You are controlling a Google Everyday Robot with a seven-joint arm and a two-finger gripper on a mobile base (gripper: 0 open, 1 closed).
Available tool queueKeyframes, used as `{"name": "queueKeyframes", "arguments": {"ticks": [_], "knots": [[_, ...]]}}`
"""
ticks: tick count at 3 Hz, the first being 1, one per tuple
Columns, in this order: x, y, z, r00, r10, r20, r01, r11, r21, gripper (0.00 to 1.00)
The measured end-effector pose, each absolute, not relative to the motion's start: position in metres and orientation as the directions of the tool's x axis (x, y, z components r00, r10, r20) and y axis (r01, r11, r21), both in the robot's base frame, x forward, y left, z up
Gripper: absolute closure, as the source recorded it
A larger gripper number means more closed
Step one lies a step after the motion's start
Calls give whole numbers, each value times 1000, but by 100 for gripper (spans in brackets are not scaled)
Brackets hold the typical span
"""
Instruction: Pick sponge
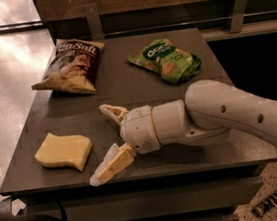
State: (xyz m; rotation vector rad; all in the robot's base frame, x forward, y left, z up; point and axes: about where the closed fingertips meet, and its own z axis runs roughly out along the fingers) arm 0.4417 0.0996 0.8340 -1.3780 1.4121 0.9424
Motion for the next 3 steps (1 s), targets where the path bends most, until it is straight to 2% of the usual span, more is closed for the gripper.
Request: {"name": "queueKeyframes", "arguments": {"ticks": [2, 3], "knots": [[434, 142, 828, 45, -224, -973, -993, 93, -67, 0], [431, 154, 822, 37, -191, -981, -995, 80, -53, 17]]}}
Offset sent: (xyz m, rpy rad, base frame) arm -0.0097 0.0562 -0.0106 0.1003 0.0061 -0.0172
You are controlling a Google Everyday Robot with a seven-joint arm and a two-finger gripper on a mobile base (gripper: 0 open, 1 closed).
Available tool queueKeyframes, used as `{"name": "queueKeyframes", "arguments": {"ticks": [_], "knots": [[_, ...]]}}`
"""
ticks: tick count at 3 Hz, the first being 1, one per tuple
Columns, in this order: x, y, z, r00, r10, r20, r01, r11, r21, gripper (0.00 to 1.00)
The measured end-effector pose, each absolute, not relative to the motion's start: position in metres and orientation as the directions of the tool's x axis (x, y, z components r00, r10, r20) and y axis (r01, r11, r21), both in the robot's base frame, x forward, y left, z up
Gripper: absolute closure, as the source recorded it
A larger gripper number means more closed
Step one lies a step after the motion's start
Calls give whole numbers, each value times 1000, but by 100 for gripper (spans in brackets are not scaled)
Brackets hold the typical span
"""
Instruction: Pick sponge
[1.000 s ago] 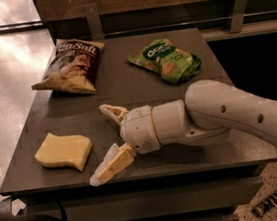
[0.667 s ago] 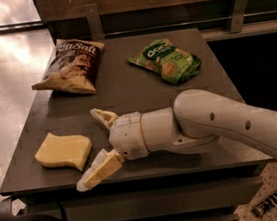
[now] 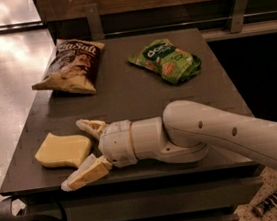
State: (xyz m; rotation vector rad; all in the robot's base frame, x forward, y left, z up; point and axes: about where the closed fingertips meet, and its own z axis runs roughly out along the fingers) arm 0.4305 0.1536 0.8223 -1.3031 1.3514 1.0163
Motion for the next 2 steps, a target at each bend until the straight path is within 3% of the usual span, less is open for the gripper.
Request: {"name": "queueKeyframes", "arguments": {"ticks": [2], "knots": [[429, 156, 823, 40, -190, -981, -996, 74, -55, 62]]}}
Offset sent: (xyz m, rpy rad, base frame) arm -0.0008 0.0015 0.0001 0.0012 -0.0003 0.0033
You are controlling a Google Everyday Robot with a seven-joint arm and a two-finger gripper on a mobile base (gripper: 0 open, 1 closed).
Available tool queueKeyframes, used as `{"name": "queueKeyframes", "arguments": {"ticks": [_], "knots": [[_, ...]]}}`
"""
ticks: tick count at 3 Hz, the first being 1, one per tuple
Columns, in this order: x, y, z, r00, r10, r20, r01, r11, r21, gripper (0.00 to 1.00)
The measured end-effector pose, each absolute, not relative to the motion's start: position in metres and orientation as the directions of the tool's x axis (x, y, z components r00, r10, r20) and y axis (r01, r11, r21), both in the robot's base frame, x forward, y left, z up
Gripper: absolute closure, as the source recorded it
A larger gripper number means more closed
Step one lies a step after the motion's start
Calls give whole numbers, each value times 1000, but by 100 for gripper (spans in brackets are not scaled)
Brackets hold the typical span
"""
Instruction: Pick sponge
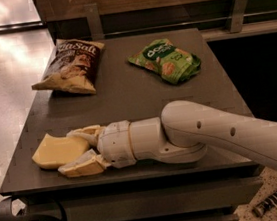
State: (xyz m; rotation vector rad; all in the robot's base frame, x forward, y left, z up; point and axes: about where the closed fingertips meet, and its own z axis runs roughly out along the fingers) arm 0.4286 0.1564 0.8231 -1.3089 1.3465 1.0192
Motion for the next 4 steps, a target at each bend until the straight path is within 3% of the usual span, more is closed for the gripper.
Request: {"name": "queueKeyframes", "arguments": {"ticks": [1, 2, 4], "knots": [[427, 158, 824, 43, -191, -981, -996, 70, -57, 87], [426, 160, 824, 44, -191, -981, -996, 67, -58, 100], [440, 147, 864, 123, -161, -979, -990, 51, -133, 100]]}}
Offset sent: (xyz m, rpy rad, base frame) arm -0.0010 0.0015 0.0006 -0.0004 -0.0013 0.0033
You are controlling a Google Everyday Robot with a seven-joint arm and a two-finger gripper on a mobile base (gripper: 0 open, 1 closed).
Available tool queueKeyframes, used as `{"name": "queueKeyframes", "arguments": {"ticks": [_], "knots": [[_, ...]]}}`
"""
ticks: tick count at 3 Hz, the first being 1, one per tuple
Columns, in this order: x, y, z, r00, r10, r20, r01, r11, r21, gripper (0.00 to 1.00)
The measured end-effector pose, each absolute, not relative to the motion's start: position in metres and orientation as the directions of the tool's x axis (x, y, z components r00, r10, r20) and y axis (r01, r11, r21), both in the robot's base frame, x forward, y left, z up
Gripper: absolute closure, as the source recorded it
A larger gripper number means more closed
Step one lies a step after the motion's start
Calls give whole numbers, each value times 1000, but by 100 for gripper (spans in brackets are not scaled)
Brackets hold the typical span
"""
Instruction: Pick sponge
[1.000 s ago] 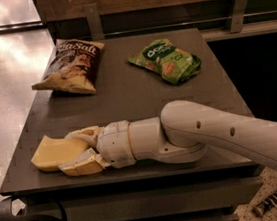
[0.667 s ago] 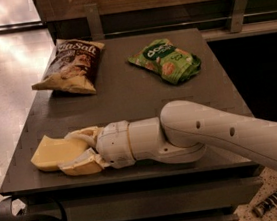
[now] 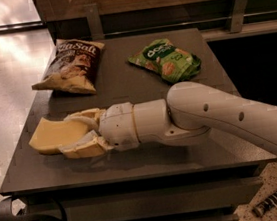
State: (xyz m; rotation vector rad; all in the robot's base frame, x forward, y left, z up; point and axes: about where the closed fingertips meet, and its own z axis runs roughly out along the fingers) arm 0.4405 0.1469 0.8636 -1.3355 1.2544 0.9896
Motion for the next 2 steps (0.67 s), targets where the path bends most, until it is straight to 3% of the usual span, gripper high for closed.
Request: {"name": "queueKeyframes", "arguments": {"ticks": [2], "knots": [[464, 132, 929, 255, -130, -958, -964, 40, -262, 100]]}}
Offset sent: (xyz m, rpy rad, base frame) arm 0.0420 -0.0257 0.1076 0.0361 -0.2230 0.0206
